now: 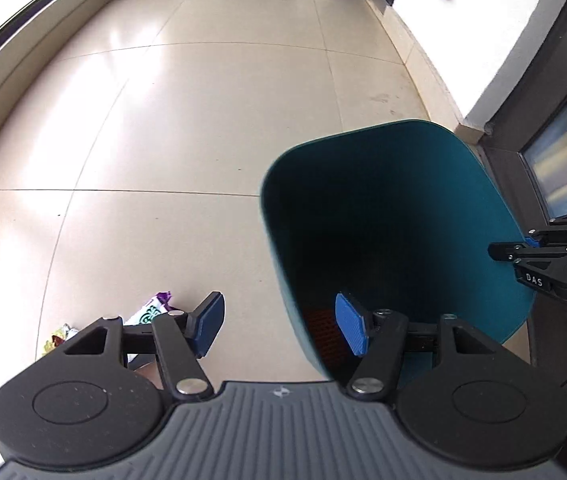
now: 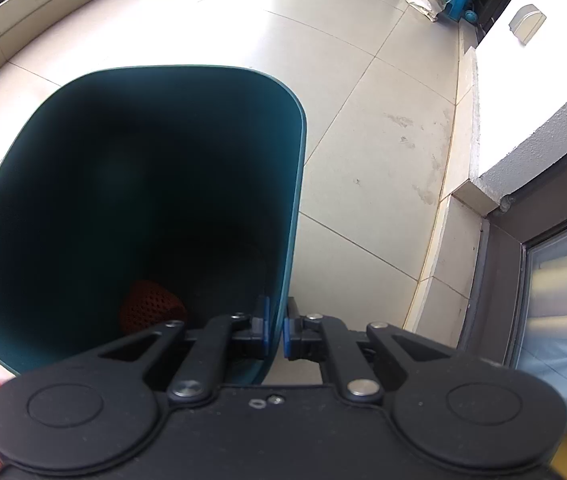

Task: Collect trash
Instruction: 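Move the left tool back to the pile and grasp the red plastic bag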

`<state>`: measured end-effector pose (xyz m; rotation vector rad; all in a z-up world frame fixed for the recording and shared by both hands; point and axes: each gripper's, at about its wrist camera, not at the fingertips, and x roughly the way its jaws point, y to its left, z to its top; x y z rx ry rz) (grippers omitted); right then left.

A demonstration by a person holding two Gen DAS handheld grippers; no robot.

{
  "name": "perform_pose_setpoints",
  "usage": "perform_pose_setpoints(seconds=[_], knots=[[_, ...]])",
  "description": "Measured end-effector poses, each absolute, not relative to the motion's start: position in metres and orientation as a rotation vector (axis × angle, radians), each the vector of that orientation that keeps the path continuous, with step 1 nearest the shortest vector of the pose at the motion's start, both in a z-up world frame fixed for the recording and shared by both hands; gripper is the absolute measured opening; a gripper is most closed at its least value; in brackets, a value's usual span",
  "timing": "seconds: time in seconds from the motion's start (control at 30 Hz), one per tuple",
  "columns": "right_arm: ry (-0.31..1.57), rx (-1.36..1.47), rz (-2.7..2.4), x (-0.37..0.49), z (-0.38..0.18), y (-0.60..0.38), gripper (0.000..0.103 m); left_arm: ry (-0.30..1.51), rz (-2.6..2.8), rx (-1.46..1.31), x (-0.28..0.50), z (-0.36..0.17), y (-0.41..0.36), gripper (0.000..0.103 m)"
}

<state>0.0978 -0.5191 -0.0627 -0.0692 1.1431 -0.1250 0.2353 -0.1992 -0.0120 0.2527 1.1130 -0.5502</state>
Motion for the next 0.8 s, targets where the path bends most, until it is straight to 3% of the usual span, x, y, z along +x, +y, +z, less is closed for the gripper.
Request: perform_pose_setpoints(seconds=[0.2,0.43,0.8], knots=[[1.146,-0.065,-0.122,0.098,-0.062,-0.518,0.005,1.093,-0.462,0.226,0.228,-0.013,-0.148,0.060],[1.151,-0.077,-0.127,0.099,-0.062,-0.516,0.005,1.156,-0.341,0.207,0.223,-0.049,-0.097,0.060],[1.168,-0.071,-0.148,0.103,-0.064,-0.515,0.005,1.351,-0.140,0.100,0.236,-0.181,-0.022,0.060]])
